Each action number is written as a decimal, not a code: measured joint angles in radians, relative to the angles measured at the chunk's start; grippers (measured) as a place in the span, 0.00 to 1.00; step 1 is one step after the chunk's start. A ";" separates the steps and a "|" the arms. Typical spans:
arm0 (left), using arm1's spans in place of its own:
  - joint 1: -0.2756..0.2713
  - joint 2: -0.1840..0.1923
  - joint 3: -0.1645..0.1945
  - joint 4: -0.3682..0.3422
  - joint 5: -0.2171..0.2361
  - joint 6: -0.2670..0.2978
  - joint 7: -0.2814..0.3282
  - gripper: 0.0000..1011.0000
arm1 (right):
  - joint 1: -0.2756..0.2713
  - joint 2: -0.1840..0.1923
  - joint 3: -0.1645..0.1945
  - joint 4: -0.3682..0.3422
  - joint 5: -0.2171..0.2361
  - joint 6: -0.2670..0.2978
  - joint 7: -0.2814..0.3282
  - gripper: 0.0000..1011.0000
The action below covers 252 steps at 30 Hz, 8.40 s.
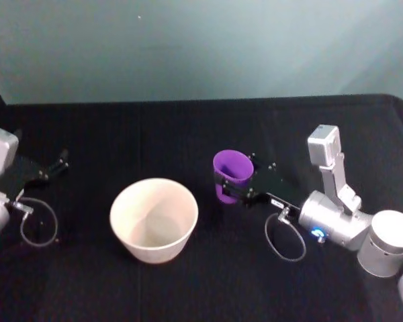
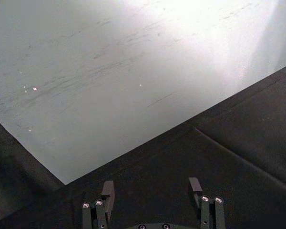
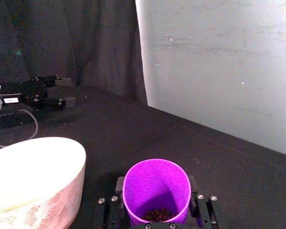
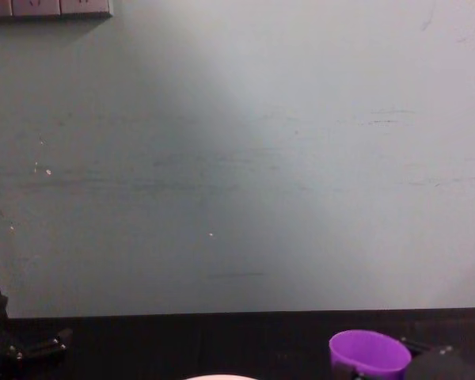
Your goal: Pick up the cup and pour the mung beans from the cup into the bowl.
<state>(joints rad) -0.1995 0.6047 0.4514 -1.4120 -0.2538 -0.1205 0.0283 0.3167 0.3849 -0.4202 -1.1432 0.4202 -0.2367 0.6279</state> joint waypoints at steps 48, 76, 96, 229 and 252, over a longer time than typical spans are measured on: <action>0.000 0.000 0.000 0.000 0.000 0.000 0.000 1.00 | -0.316 0.306 0.210 -0.628 0.175 0.223 -0.084 0.72; 0.000 0.000 0.000 0.000 0.000 0.000 0.000 1.00 | -0.311 0.303 0.207 -0.623 0.174 0.224 -0.082 0.72; 0.000 0.000 0.000 0.000 0.000 0.000 0.000 1.00 | -0.311 0.303 0.207 -0.623 0.174 0.224 -0.082 0.72; 0.000 0.000 0.000 0.000 0.000 0.000 0.000 1.00 | -0.311 0.303 0.207 -0.623 0.174 0.224 -0.082 0.72; 0.000 0.000 0.000 0.000 0.000 0.000 0.000 1.00 | -0.311 0.303 0.207 -0.623 0.174 0.224 -0.082 0.72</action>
<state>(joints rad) -0.1995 0.6047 0.4514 -1.4120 -0.2539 -0.1206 0.0283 0.0056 0.6879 -0.2134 -1.7661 0.5937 -0.0124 0.5462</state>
